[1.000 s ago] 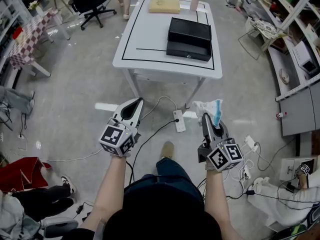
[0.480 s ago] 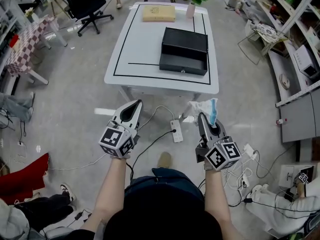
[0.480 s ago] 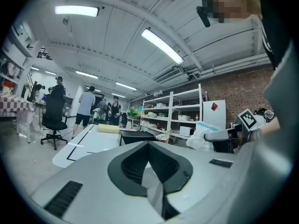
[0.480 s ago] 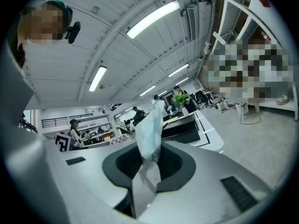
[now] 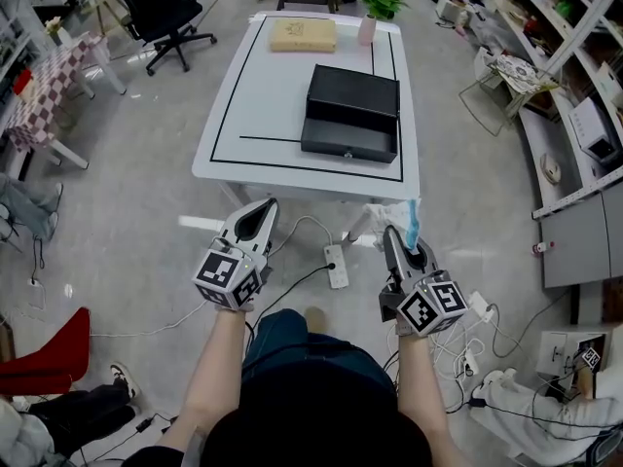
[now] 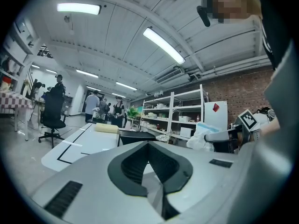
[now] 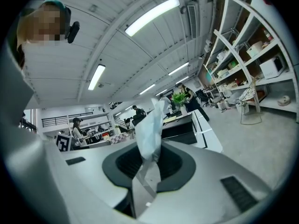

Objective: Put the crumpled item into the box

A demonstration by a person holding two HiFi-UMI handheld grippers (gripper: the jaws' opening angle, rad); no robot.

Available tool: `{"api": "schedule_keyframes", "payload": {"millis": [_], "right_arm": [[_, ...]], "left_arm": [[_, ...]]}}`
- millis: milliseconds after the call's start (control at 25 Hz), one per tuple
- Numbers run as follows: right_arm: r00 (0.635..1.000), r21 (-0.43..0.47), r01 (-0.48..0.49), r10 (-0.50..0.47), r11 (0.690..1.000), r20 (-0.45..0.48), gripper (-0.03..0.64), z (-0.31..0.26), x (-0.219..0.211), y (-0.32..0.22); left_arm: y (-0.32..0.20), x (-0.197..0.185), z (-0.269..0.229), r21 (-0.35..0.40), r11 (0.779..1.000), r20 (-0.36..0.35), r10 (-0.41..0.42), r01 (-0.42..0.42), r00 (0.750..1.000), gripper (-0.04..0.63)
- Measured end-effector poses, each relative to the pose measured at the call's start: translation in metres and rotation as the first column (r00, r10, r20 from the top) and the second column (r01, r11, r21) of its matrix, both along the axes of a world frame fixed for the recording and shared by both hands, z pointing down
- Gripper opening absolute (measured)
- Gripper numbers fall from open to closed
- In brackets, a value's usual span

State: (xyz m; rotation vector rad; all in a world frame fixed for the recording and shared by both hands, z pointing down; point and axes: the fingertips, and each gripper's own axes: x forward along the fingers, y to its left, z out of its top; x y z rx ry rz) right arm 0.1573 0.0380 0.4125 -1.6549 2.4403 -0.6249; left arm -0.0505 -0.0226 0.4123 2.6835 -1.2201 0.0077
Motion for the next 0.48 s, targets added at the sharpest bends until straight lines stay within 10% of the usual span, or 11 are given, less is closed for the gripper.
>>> {"api": "schedule_keyframes", "payload": {"millis": [480], "right_arm": [[0.999,-0.014,0.040,-0.039,0.999,0.028,0.064,0.010,-0.004,-0.021]], "left_arm": [[-0.015,0.004,0.007,-0.019,1.000,0.033,0.001,0.000,0.999,0.000]]}}
